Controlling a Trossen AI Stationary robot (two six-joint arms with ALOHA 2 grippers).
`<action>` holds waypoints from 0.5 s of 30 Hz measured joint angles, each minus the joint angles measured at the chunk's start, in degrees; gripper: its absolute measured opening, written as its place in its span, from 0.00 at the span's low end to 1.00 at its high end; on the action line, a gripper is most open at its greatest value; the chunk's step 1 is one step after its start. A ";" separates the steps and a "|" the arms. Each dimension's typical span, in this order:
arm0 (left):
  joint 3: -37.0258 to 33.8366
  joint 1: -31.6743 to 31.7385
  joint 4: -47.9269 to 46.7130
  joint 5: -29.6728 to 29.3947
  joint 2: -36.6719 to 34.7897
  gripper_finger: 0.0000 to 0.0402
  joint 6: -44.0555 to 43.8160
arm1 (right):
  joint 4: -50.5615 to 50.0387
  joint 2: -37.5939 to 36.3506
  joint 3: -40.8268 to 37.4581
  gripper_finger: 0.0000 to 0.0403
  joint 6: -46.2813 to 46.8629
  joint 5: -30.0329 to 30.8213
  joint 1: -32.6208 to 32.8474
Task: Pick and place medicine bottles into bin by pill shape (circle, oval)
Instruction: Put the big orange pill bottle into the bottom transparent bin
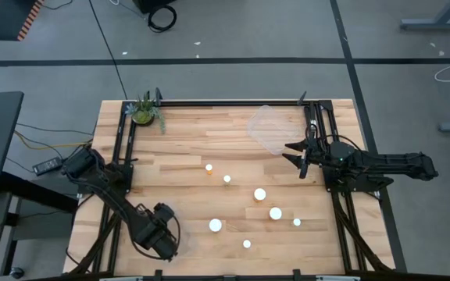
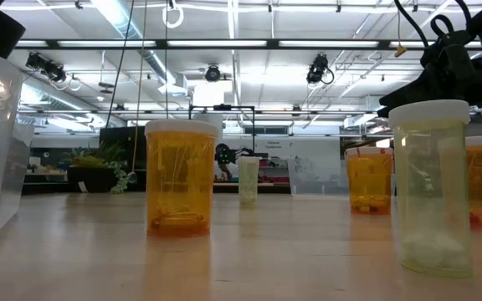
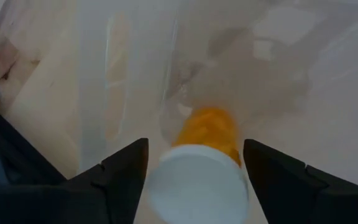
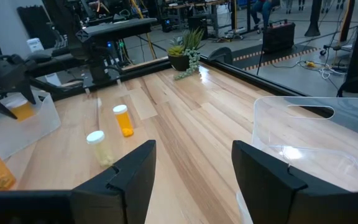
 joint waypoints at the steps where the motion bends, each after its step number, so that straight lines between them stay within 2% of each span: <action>1: 0.00 0.09 -0.32 0.02 -0.04 0.68 0.71 | -0.01 0.00 0.02 0.54 -0.02 0.00 0.01; 15: 0.00 2.46 -0.91 0.06 -0.11 0.65 7.06 | 0.00 0.00 0.01 0.54 -0.01 0.00 0.01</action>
